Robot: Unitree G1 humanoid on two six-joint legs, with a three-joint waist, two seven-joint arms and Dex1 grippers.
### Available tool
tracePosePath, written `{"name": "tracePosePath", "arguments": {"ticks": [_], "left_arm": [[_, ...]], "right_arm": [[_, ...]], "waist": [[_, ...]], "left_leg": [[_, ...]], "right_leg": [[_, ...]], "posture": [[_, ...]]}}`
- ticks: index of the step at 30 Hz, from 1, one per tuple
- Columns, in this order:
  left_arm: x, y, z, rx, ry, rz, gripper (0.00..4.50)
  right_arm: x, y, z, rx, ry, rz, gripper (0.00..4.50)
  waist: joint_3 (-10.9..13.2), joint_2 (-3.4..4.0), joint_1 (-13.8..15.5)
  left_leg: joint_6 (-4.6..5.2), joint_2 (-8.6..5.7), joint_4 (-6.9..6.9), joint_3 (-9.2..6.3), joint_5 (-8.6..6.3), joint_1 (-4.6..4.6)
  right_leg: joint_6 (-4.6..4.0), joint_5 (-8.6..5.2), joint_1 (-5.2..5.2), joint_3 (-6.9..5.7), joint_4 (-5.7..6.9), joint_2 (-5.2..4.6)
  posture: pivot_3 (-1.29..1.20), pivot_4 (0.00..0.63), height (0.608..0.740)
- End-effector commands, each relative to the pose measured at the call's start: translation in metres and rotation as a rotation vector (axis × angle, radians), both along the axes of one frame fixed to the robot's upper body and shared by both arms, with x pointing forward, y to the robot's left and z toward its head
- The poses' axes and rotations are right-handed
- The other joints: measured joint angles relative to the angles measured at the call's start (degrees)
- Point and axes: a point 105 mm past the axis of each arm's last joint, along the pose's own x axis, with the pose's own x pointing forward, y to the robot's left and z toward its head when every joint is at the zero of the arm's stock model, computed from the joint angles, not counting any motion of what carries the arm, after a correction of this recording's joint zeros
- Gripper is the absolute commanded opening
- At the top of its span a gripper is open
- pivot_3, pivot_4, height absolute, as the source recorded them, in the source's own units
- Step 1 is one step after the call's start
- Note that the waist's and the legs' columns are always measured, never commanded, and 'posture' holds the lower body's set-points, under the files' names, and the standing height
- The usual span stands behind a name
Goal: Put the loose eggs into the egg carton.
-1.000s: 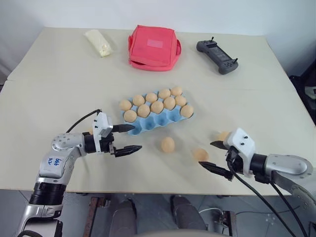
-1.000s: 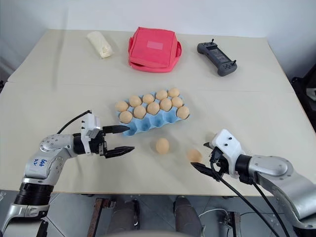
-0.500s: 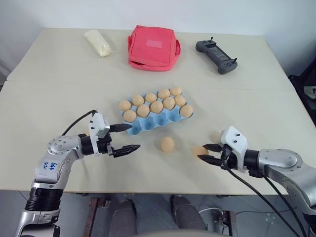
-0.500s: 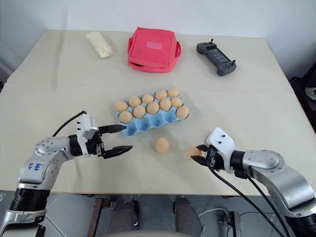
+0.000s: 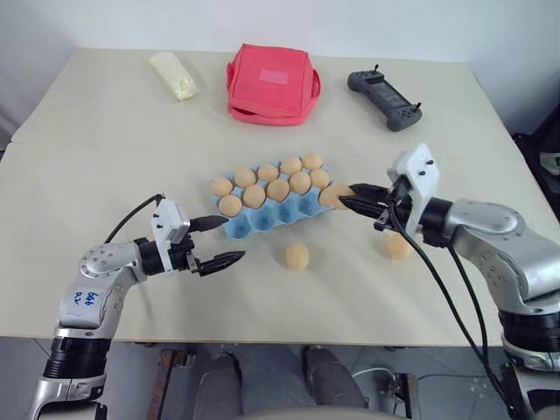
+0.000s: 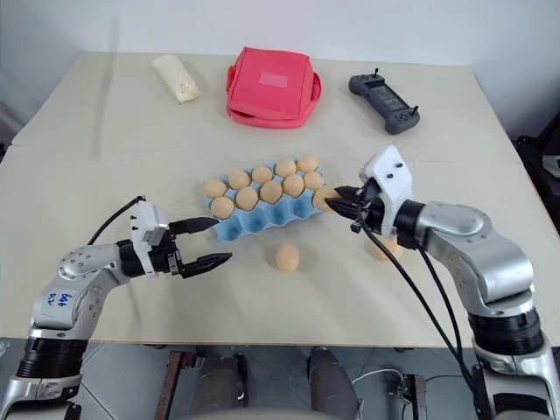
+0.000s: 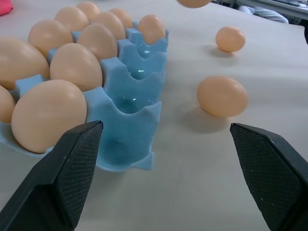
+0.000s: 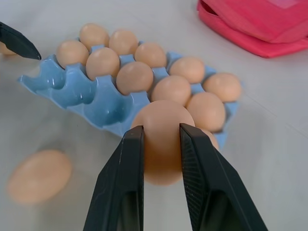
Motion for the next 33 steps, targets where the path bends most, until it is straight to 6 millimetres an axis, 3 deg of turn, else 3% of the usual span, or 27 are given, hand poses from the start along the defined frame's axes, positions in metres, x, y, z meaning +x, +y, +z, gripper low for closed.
{"name": "tracePosePath", "arguments": {"ticks": [1,7,14,25,33], "left_arm": [[0.000,-0.004,0.010,-0.017,-0.055,-0.006,4.50],[-0.003,-0.004,0.009,-0.027,-0.060,0.008,4.50],[-0.004,-0.003,0.008,-0.027,-0.062,0.022,4.50],[0.000,-0.004,0.008,-0.032,-0.067,0.022,4.50],[0.004,-0.005,0.008,-0.032,-0.069,0.007,4.50]], "right_arm": [[0.012,0.008,0.003,-0.005,-0.035,0.001,0.70],[0.031,0.026,-0.006,-0.013,-0.040,0.022,0.70],[0.033,0.039,-0.006,-0.007,-0.051,0.066,0.70],[0.026,0.038,-0.003,-0.013,-0.060,0.077,4.33],[-0.002,0.019,0.011,-0.027,-0.070,0.124,4.42]], "waist": [[0.00,0.00,0.00],[0.00,0.01,-0.14],[0.01,0.03,-0.12],[0.01,0.03,-0.26],[0.02,0.04,0.02]], "left_leg": [[0.00,0.00,0.00,0.01,0.00,0.00],[0.00,0.02,0.00,0.10,0.00,-0.01],[0.00,0.03,0.03,0.11,0.00,-0.01],[0.00,0.03,0.02,0.11,0.00,-0.01],[-0.01,0.03,0.01,0.11,-0.01,-0.02]], "right_leg": [[0.06,0.02,-0.01,0.00,0.01,0.00],[0.08,0.01,-0.05,0.00,0.01,0.00],[0.10,0.02,-0.06,0.00,0.05,0.00],[0.10,0.02,-0.05,0.00,0.05,0.00],[0.09,0.02,-0.05,0.00,0.02,0.00]], "posture": [[0.00,0.150,0.740],[0.00,0.150,0.740],[0.00,0.150,0.740],[0.00,0.150,0.740],[0.00,0.150,0.740]]}}
